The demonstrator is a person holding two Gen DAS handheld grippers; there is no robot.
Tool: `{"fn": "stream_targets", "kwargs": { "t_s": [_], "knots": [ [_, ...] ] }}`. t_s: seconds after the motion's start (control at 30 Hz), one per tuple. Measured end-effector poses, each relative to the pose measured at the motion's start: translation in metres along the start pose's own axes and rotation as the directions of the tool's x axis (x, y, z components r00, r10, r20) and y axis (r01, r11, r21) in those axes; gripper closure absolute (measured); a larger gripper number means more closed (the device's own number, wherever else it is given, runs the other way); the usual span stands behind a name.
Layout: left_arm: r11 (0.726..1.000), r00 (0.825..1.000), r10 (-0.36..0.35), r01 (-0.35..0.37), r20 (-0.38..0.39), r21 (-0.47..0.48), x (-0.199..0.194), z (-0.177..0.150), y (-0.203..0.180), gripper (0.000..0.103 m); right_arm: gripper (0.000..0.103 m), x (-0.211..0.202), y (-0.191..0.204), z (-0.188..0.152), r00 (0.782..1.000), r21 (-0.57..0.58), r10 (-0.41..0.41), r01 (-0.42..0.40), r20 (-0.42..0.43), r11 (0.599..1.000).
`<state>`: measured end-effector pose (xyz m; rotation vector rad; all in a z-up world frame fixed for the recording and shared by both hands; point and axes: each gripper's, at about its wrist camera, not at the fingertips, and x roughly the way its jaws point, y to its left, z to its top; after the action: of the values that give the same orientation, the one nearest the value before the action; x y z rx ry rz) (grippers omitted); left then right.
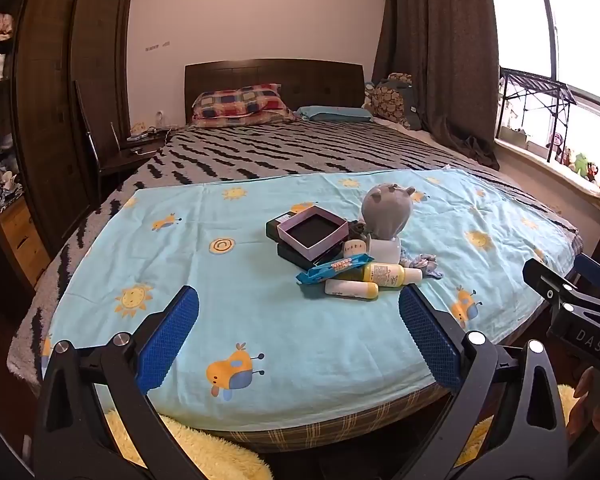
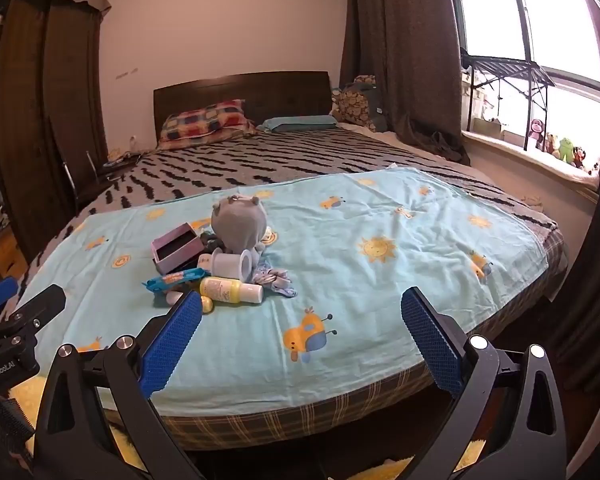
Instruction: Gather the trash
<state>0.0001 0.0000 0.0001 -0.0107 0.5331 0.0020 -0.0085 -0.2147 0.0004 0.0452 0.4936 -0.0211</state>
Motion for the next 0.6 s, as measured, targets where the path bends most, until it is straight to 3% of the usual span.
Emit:
{"fn": "stream_targets", "kwargs": {
  "t_s": [0.6],
  "knots": [
    [1.0, 1.0, -0.003, 0.003, 0.007, 0.005, 0.0041, 0.0033, 0.0015, 0.008, 0.003, 0.0001, -0.0003, 0.001, 1.0, 0.003, 0.001, -0.001, 0.004, 1.0]
  ]
}}
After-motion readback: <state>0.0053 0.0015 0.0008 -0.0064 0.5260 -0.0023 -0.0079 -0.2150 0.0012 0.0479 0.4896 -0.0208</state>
